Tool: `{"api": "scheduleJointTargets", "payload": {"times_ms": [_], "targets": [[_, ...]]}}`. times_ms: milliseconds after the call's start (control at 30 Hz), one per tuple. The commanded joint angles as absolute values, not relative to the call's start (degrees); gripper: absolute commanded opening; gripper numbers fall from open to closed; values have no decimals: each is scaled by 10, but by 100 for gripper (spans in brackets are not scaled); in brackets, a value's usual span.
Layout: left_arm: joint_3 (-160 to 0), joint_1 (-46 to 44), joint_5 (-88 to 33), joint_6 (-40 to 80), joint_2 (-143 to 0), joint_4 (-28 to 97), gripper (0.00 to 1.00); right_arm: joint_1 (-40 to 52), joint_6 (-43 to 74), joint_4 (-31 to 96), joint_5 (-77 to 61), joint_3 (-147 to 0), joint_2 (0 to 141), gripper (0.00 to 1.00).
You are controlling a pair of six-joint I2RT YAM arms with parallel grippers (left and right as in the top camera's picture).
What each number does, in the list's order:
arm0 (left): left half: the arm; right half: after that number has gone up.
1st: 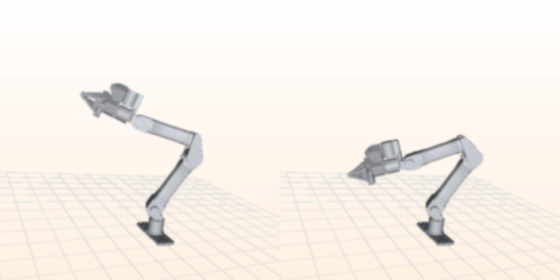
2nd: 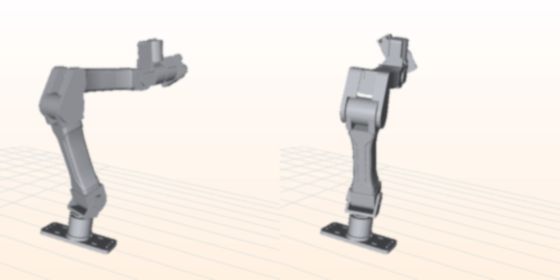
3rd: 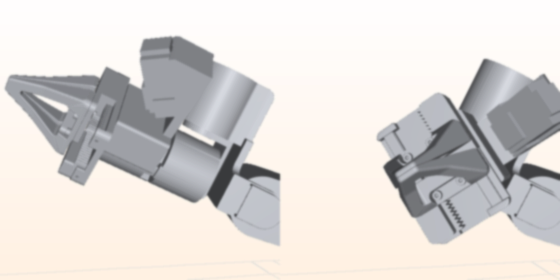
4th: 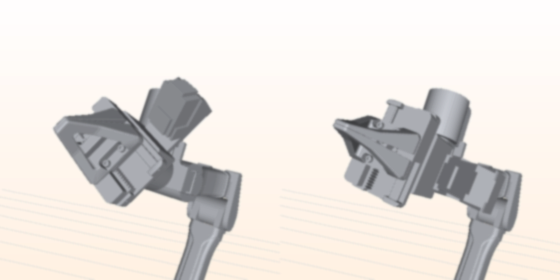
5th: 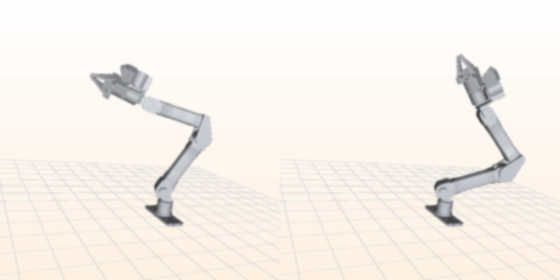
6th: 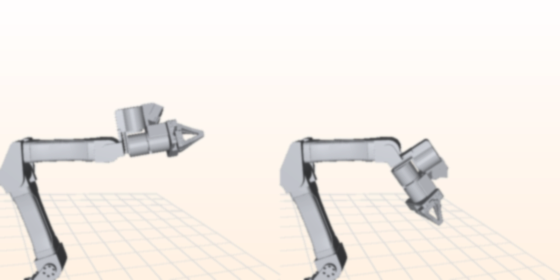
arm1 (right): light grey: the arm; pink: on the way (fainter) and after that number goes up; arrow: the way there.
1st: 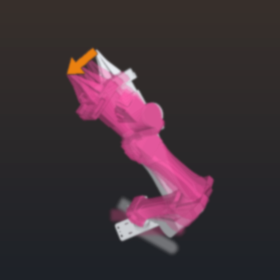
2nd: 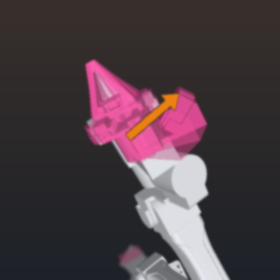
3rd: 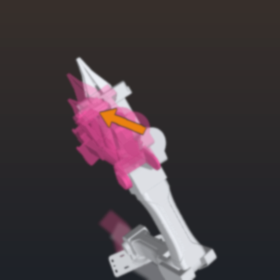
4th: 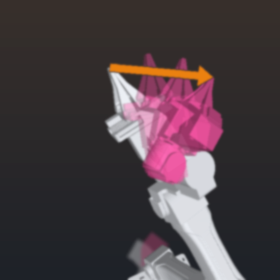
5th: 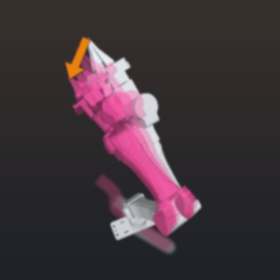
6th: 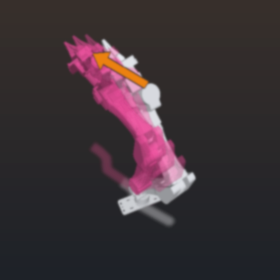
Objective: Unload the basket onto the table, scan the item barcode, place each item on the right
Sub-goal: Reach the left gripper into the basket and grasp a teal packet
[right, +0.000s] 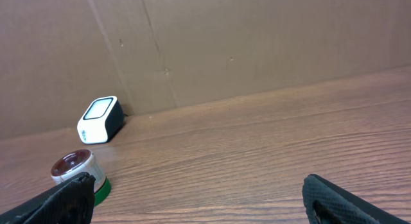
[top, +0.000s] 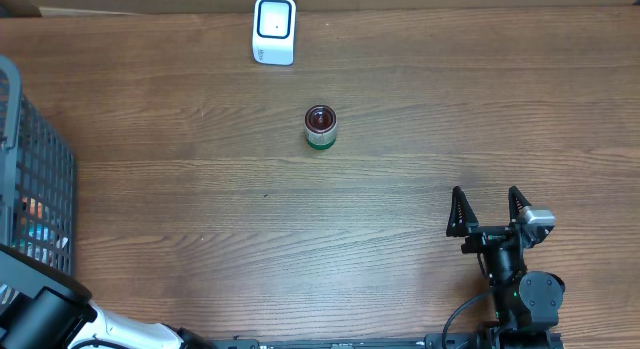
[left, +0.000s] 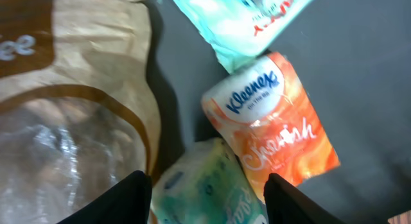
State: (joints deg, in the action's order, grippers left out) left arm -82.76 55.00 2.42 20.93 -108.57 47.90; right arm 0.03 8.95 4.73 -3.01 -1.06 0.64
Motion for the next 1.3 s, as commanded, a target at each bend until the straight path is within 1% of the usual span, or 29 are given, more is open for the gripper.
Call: {"api": "scheduleJointTargets", "payload": {"times_ms": [0,100,167,300,433,467,500,533,733,1000,1267], "targets": [[-812,535,36,192,-1091,477,57,-1,90,44,-31,-4,2,100],[-798,533,36,192,-1095,477,56,-1,90,44,-31,-4,2,100],[-789,533,36,193,-1095,474,53,-1,90,44,-31,-4,2,100],[-780,533,36,193,-1095,470,38,-1,90,44,-31,-4,2,100],[-779,533,36,193,-1095,468,29,-1,90,44,-31,-4,2,100],[-779,533,36,193,-1095,468,22,-1,90,44,-31,-4,2,100],[-779,533,36,192,-1095,468,10,-1,90,44,-31,-4,2,100],[-779,533,36,192,-1095,469,4,-1,90,44,-31,-4,2,100],[-807,533,34,192,-1091,498,4,-1,90,44,-31,-4,2,100],[-941,533,23,193,-1074,591,4,-1,90,44,-31,-4,2,100],[-955,532,14,197,-1071,611,4,-1,90,44,-31,-4,2,100]]}}
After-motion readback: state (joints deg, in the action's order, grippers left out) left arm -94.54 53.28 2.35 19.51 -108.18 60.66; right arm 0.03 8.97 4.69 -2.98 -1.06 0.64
